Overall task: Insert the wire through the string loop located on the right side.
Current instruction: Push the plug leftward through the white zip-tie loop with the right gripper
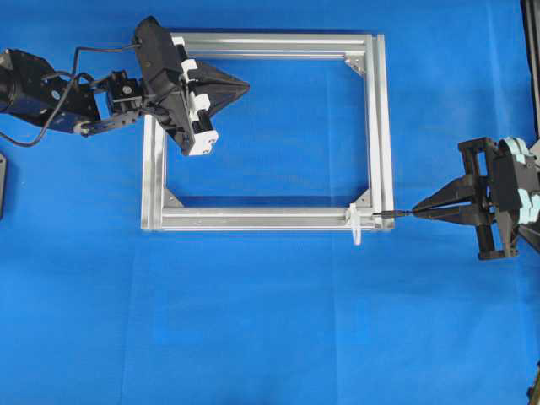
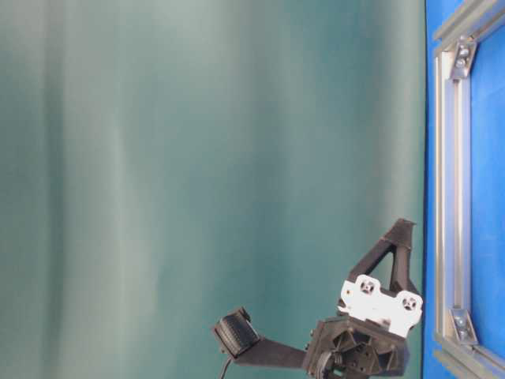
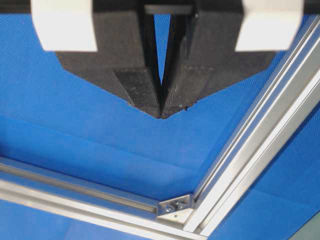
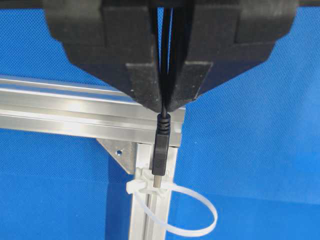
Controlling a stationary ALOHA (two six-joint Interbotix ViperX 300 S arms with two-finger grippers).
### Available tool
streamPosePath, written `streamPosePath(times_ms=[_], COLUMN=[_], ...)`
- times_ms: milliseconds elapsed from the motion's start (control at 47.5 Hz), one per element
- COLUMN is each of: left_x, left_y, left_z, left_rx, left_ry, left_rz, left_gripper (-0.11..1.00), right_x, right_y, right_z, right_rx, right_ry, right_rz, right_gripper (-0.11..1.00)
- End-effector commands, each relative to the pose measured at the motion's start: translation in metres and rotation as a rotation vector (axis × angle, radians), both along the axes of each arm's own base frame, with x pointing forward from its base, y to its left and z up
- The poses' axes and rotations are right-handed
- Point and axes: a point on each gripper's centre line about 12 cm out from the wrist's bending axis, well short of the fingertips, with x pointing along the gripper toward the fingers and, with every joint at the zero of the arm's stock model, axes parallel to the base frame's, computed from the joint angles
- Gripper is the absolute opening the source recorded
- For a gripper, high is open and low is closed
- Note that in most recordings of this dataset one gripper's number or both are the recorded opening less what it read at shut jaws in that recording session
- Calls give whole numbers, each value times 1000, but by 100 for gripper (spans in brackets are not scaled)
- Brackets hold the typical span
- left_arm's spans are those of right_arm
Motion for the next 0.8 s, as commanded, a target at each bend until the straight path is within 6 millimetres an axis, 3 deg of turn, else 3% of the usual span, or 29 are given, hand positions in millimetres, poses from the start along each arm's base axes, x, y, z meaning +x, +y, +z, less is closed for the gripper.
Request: streamPosePath(times_ms=[0,316,780], left_x=[2,2,2], left_y=[0,-1,-1], left_z=[16,16,16], left_rx=[14,14,16], left_ry=[-44,-44,-43], left_rz=[-4,-5,-7], left_gripper=[0,0,0], right_x=[3,12,61], right_y=[0,1,6], right_z=[4,1,-4], right_rx=[2,1,-11], right_ry=[-15,0,-57], right_rz=[-3,-5,-15], right_gripper=[-4,-4,-4])
